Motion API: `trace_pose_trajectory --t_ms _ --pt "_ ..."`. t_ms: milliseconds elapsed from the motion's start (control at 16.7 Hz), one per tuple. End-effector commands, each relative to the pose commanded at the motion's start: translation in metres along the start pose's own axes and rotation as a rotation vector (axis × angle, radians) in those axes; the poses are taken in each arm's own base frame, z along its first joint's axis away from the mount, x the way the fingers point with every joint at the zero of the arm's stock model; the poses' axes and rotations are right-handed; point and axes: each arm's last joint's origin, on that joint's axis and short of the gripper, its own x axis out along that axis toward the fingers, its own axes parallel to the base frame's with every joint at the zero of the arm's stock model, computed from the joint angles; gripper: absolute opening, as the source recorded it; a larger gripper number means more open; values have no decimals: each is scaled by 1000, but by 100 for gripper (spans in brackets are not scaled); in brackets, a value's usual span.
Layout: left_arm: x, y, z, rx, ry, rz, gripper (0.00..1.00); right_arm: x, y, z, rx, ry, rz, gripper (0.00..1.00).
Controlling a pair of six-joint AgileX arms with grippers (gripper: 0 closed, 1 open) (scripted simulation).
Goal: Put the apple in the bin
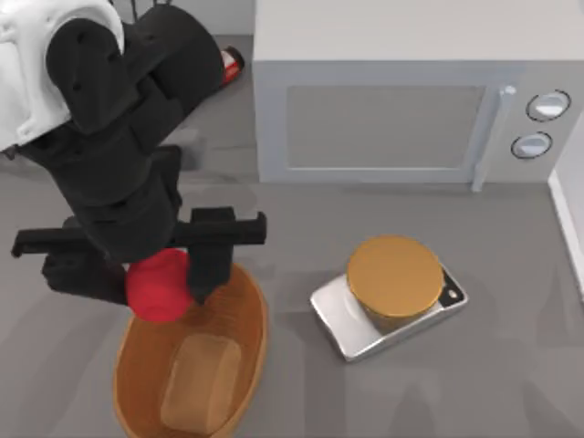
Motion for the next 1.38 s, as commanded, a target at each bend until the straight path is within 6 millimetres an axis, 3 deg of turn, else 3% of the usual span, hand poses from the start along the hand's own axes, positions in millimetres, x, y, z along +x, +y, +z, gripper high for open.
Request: trace_pose_trajectory --t_ms 480,660,960,1260,1380 --pt "1 -3 -3 -17 -3 -3 0 0 0 0 0 0 0 100" --pt "18 -4 -3 -13 -5 -4 0 0 0 0 0 0 0 100" --pt "63 -3 -3 -17 -8 -8 0 0 0 0 0 0 0 100" --pt "69 -2 -4 -15 -5 -6 0 0 0 0 0 0 0 100" --pt "69 -2 -4 -15 -5 -6 15 0 0 0 0 0 0 100"
